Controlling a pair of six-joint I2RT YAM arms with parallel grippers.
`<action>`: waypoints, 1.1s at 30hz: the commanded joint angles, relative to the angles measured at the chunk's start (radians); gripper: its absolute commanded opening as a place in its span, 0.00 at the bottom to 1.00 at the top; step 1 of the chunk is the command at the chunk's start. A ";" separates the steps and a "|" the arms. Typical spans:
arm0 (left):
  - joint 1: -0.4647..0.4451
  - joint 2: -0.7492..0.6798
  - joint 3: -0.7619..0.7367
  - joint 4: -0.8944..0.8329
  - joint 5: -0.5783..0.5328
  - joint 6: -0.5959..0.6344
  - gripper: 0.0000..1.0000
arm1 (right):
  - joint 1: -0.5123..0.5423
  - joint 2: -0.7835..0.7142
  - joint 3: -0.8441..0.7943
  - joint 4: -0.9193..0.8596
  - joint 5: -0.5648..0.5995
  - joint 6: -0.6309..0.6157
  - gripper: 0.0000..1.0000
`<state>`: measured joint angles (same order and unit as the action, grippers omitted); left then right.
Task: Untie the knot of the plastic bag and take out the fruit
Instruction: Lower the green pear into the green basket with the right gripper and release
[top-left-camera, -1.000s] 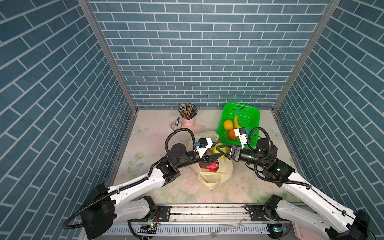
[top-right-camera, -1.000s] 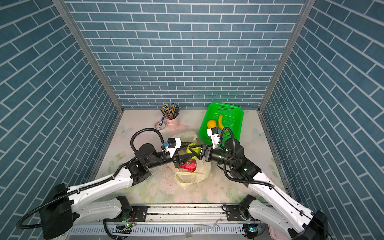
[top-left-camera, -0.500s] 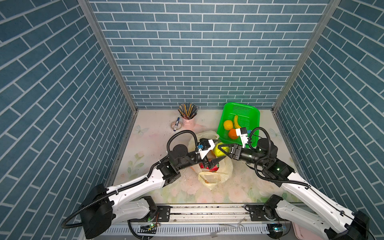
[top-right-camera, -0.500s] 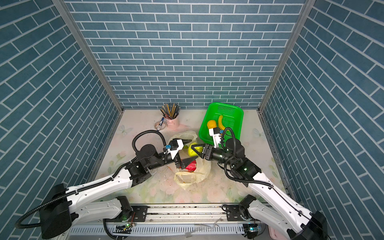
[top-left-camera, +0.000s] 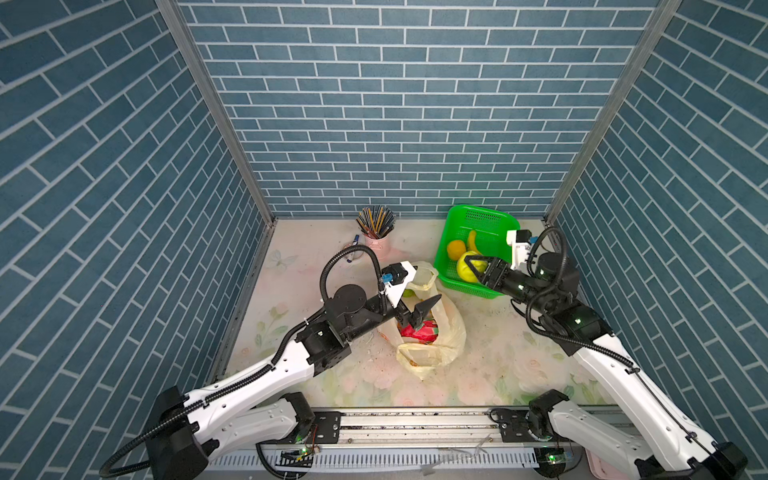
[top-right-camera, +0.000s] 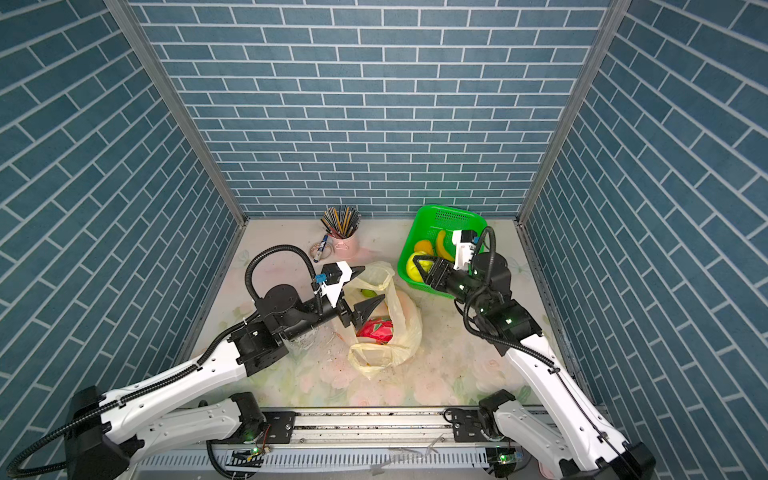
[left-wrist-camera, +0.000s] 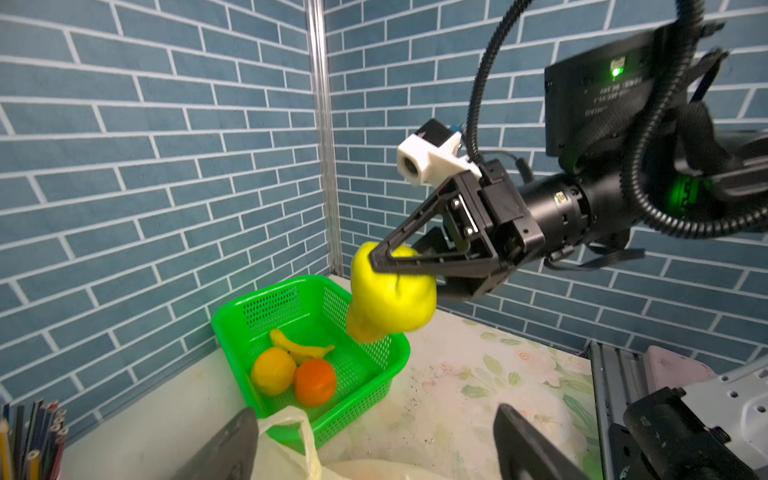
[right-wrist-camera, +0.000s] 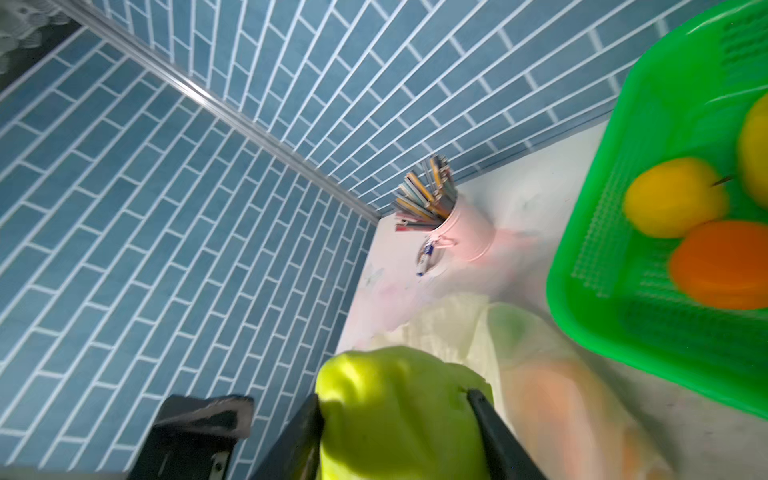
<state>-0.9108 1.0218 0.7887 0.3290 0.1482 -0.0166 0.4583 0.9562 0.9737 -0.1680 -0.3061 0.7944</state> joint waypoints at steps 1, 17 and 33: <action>-0.007 -0.021 0.035 -0.118 -0.044 -0.033 0.89 | -0.034 0.092 0.079 -0.133 0.086 -0.166 0.40; -0.006 -0.048 0.044 -0.250 -0.078 -0.042 0.89 | -0.208 0.572 0.306 -0.337 0.269 -0.356 0.36; -0.007 0.083 0.006 -0.269 -0.145 -0.247 0.88 | -0.234 0.820 0.237 -0.274 0.286 -0.465 0.43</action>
<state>-0.9123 1.0817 0.8032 0.0574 0.0185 -0.1963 0.2222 1.7561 1.2224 -0.4644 -0.0231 0.3756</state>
